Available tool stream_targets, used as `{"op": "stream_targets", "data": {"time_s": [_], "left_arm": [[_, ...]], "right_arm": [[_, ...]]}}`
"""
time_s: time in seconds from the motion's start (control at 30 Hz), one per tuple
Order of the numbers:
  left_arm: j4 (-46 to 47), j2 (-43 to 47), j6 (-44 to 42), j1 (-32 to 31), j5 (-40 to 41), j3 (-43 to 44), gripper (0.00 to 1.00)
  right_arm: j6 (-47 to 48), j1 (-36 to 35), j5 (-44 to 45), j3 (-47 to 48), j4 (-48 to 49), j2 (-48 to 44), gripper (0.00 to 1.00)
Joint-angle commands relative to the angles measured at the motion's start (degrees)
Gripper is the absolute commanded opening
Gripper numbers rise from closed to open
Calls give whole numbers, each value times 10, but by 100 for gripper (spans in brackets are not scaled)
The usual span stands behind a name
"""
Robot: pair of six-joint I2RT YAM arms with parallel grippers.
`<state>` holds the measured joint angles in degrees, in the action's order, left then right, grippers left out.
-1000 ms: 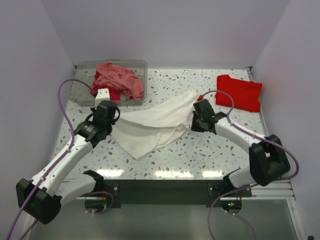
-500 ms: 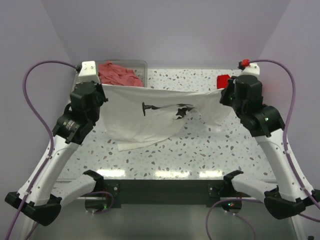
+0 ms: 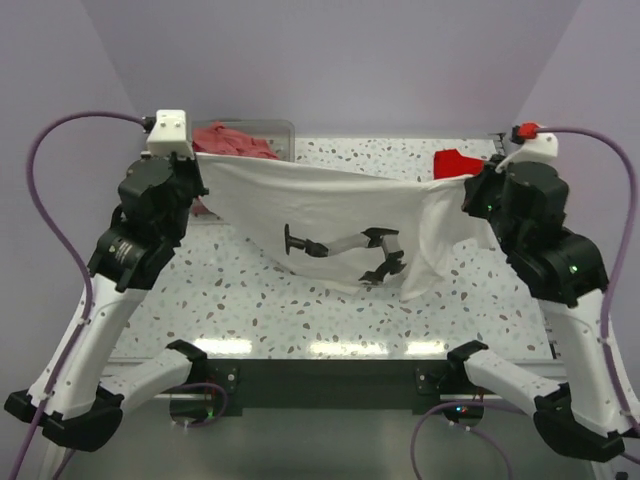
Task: Fold and stack the t-shirts
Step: Flatten the tshirt out
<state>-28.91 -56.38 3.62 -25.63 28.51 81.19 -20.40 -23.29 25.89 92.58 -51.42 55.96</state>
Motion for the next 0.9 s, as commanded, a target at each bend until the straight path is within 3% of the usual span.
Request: {"op": "stream_targets", "data": {"time_s": [0.0,0.17,0.2,0.3,0.4,0.6,0.87], "left_arm": [[-20,-29,-3,6,89,-51,0],[-27,-78,9,16,124,-96,0],[-33,-85,11,16,126,-101,0],[-34,-102,18,21,123,-126,0],[-13,-103,19,22,110,-154,0],[13,-103,10,22,99,-180,0],[28,-102,11,27,91,-205,0]], "right_arm": [[-4,2,-30,-68,33,55,0],[-20,2,-94,-154,98,143,3],[-28,2,-101,-161,98,153,27],[-45,3,-118,-208,112,165,71],[-58,22,-145,-290,148,157,84],[-62,96,-200,-368,218,187,81],[-54,123,-210,-337,274,305,66]]}}
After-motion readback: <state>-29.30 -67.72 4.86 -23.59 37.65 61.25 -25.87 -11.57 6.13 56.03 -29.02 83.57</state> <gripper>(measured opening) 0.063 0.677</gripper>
